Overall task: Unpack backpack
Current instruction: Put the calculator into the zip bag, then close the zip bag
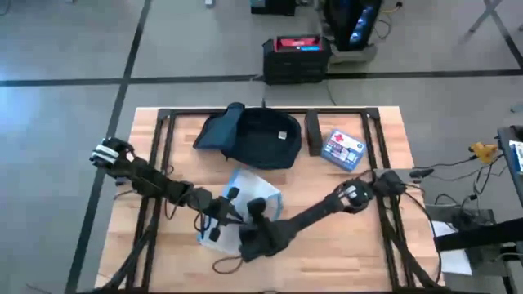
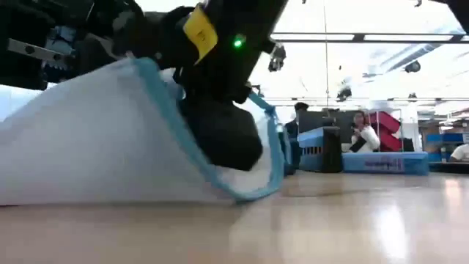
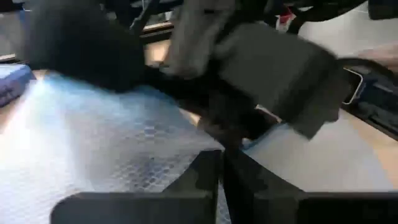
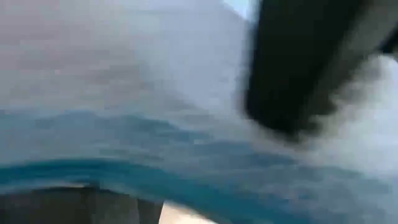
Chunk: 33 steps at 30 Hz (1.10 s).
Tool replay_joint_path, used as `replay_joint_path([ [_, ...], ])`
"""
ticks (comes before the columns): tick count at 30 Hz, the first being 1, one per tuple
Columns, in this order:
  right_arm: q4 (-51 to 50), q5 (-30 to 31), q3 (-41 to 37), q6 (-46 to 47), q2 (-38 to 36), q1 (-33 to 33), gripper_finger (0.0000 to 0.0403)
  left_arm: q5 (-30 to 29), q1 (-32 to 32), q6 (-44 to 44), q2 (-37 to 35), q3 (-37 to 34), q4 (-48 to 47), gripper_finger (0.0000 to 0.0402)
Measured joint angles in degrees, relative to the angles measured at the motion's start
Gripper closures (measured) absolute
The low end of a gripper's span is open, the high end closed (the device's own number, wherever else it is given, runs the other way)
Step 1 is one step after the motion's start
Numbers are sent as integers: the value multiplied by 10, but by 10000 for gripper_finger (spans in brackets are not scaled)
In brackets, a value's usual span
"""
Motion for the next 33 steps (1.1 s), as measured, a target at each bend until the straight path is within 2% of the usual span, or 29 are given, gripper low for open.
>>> replay_joint_path([
  [3, -41, -73, 16, 28, -3, 1, 193, 2, 0, 0, 0, 0, -4, 402],
  [5, -68, -100, 25, 53, -4, 9, 190, 3, -1, 0, 0, 0, -4, 402],
  [11, -141, -108, 32, 126, -14, 47, 182, 3, -1, 0, 0, 0, -3, 402],
  [14, -173, -90, 29, 178, -30, 69, 180, 3, -1, -5, 0, 0, -3, 402],
  [22, -281, 34, 6, 317, -92, 131, 192, 3, -1, -17, 0, 0, -3, 402],
  [25, -332, 64, -39, 403, -132, 147, 196, 4, -1, -25, 0, 0, -6, 402],
  [27, -329, 82, -90, 444, -169, 155, 198, 4, -1, -26, 0, 0, -9, 402],
  [30, -288, 87, -183, 494, -228, 161, 198, 4, -1, -26, 0, 0, -9, 402],
  [33, -201, 89, -279, 506, -281, 156, 194, 9, 0, -26, 0, 0, -10, 401],
])
